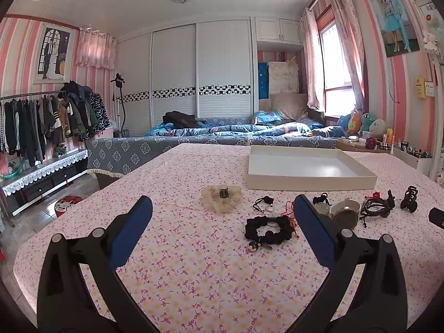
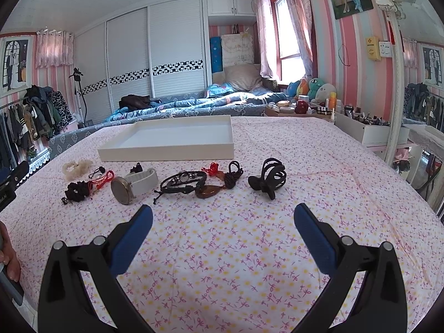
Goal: Organize jewelry
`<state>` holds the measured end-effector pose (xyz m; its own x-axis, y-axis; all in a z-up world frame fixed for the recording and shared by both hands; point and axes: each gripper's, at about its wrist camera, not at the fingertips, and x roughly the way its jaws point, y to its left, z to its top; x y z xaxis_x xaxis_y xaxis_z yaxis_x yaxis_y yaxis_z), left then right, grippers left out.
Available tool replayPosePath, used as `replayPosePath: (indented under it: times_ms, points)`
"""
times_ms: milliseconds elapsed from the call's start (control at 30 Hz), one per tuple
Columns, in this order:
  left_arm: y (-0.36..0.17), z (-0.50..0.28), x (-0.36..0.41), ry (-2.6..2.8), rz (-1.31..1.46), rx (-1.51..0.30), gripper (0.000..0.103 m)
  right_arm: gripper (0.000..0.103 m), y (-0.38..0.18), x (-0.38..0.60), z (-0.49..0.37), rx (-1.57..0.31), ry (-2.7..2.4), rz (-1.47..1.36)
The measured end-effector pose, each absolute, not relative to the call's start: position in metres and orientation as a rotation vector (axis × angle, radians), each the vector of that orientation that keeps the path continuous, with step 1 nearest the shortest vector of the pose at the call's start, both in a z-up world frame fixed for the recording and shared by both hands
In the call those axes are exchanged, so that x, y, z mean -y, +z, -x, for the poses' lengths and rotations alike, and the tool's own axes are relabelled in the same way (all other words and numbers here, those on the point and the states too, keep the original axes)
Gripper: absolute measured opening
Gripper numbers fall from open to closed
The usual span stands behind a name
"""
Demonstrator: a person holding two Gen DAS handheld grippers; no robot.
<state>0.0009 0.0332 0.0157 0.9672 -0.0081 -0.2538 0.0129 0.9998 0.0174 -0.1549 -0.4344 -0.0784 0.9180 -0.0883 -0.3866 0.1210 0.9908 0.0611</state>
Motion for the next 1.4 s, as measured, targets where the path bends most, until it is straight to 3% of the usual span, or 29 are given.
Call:
replayPosePath:
  times_ms: [1400]
  points:
    - [0.0070, 0.0052, -0.0141, -0.010, -0.056, -0.236, 0.100, 0.101, -0.0781, 0.4302, 0.1510, -0.402, -0.117, -0.075]
